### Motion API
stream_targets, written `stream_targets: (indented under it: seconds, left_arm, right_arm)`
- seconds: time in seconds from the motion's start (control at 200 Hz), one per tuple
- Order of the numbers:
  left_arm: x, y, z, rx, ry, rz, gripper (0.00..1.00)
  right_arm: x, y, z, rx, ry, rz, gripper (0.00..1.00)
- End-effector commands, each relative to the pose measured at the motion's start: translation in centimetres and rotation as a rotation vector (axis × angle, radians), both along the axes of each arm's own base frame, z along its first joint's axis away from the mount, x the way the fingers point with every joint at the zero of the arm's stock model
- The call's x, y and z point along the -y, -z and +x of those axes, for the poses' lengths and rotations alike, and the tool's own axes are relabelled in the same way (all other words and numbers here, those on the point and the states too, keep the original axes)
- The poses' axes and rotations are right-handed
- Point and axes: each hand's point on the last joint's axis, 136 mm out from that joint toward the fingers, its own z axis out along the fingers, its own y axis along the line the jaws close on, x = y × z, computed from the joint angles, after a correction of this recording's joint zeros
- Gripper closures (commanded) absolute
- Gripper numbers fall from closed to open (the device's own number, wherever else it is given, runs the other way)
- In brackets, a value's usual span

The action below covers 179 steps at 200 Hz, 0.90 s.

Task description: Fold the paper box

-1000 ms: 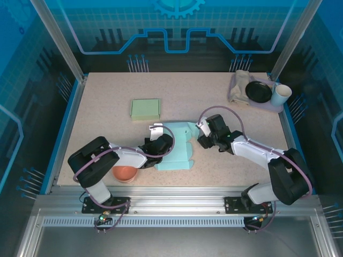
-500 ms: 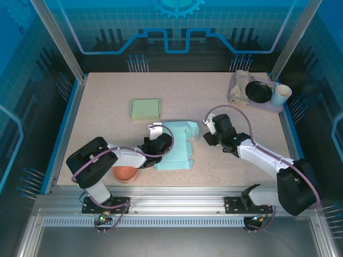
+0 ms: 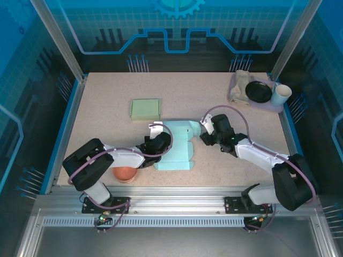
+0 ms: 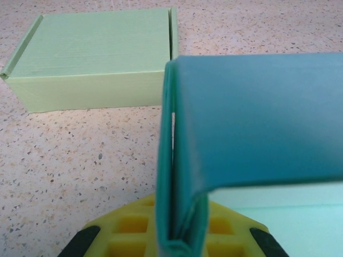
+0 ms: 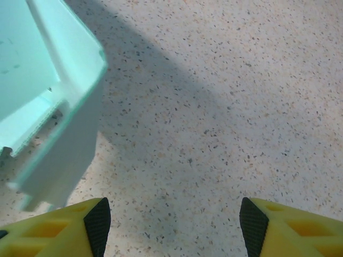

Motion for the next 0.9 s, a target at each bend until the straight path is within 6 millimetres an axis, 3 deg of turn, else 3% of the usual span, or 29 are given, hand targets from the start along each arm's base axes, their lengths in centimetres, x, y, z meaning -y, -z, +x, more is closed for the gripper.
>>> stream_targets:
  seconds: [0.0,0.405,0.89]
  left_arm:
    - [0.2,-0.7,0.2,0.015,0.012,-0.023,0.91]
    - [0.2,-1.0,0.1,0.018,0.022,-0.029,0.91]
    - [0.5,-1.1,0.1,0.017,0.025,-0.045,0.91]
  right_arm:
    - [-1.6,-0.3,-0.2,0.024,-0.081,0.014,0.33]
    - [-2.9,-0.7,-0.8,0.034,-0.155,0.011,0.33]
    - [-4.5,-2.6,-1.8,0.073,-0.217,0.067,0.33]
